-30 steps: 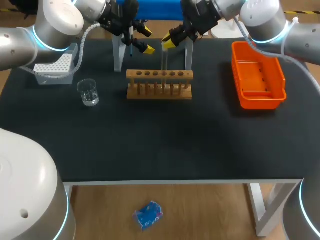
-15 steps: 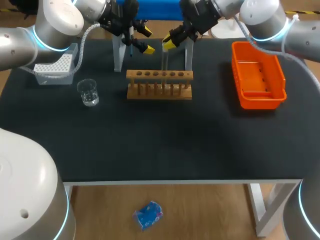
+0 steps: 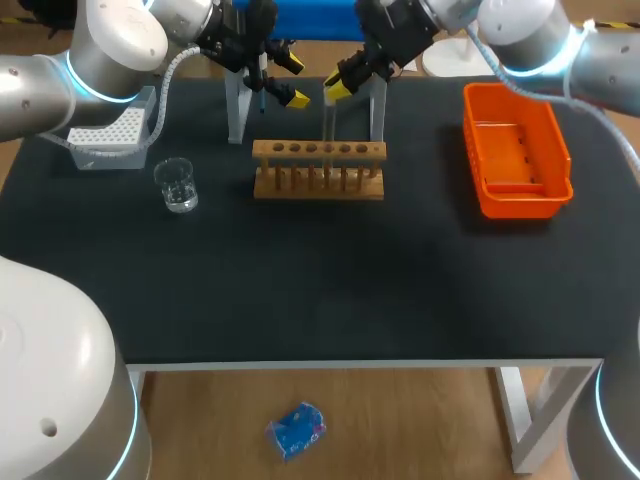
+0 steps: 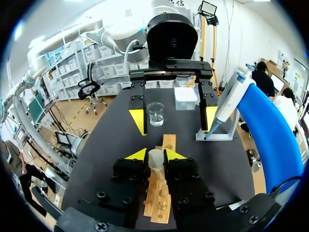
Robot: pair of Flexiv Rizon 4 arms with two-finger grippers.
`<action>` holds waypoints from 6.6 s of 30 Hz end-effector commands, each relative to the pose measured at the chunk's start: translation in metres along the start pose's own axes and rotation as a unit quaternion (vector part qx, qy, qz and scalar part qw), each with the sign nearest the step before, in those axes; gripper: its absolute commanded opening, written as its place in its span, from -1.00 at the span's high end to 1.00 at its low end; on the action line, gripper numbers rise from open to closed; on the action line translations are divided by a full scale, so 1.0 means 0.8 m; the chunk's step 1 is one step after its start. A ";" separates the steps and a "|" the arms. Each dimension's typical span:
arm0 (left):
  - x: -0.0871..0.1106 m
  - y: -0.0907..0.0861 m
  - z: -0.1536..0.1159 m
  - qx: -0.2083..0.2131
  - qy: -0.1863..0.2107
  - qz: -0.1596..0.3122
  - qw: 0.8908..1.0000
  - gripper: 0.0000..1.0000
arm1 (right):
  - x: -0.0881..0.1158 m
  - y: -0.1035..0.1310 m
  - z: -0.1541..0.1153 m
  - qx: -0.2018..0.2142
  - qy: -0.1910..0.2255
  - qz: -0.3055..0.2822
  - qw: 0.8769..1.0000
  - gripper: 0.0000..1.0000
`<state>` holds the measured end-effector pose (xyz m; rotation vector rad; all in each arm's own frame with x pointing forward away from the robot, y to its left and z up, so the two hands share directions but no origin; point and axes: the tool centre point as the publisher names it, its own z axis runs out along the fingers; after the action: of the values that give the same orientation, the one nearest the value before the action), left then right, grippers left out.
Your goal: Invert the test tube, pick up the pipette, mount the tip to pipette, aspirate from beaker and dispense into the tube, eject the tip, return the pipette, and cap with the stopper.
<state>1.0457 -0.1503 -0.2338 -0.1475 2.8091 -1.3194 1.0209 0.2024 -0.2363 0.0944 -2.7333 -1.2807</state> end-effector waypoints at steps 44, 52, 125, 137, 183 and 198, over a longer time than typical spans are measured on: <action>-0.002 -0.001 -0.001 -0.002 0.003 -0.001 1.000 -1.00 | 0.012 0.030 -0.013 -0.133 -0.034 -0.063 0.989 1.00; -0.002 -0.001 -0.001 -0.002 0.003 -0.001 1.000 -1.00 | 0.002 0.029 -0.002 -0.204 -0.026 -0.074 0.976 1.00; -0.002 -0.001 -0.001 -0.002 0.003 -0.001 1.000 -1.00 | -0.007 0.006 0.022 -0.310 0.028 -0.015 0.950 1.00; -0.002 -0.001 -0.001 -0.002 0.003 -0.001 1.000 -1.00 | -0.001 0.030 0.003 -0.311 0.029 -0.042 0.949 1.00; 0.026 -0.002 -0.053 -0.001 -0.114 -0.069 0.991 -1.00 | 0.066 -0.044 -0.095 -0.086 -0.082 0.006 0.993 -1.00; 0.072 0.015 -0.117 0.036 -0.248 -0.139 0.958 -1.00 | 0.090 -0.084 -0.131 -0.144 -0.178 0.034 0.973 -1.00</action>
<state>1.0038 -0.0865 -0.1887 -0.7243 2.4678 -1.2623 0.9755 0.0788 -0.2124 -0.1409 -2.6731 -1.7158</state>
